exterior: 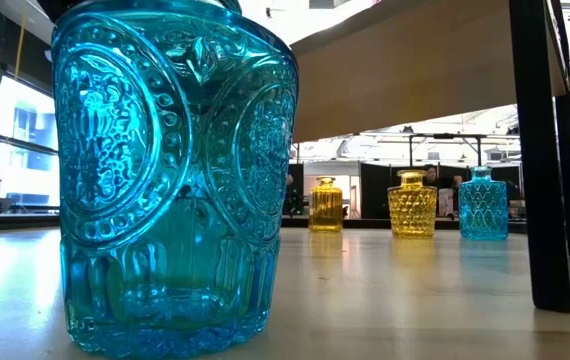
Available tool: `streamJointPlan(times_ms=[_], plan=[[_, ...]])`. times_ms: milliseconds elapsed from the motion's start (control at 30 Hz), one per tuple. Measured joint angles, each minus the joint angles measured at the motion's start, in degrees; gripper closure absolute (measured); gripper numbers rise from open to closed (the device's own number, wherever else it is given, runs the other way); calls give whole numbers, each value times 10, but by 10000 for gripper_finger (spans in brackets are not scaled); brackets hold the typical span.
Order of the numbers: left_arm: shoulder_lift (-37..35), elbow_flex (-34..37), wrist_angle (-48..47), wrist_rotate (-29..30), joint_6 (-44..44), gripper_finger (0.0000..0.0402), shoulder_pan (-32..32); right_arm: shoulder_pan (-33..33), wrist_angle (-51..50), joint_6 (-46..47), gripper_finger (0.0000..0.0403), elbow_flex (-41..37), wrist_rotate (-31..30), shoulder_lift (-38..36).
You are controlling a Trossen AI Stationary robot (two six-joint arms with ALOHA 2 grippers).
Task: Sort vases onto shelf
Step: Put the right transparent flower vase on the shelf
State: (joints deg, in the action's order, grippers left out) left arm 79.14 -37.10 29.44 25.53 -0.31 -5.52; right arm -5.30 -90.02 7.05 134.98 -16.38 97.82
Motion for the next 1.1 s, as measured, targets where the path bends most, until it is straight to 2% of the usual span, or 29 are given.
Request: streamJointPlan(times_ms=[833, 1100], plan=[[-8, 0, 34, 34, 52, 160, 15, 0, 0, 5, 304, 0, 0, 0], [-32, -1, 52, 34, 65, 160, 22, 0, 0, 5, 304, 0, 0, 0]])
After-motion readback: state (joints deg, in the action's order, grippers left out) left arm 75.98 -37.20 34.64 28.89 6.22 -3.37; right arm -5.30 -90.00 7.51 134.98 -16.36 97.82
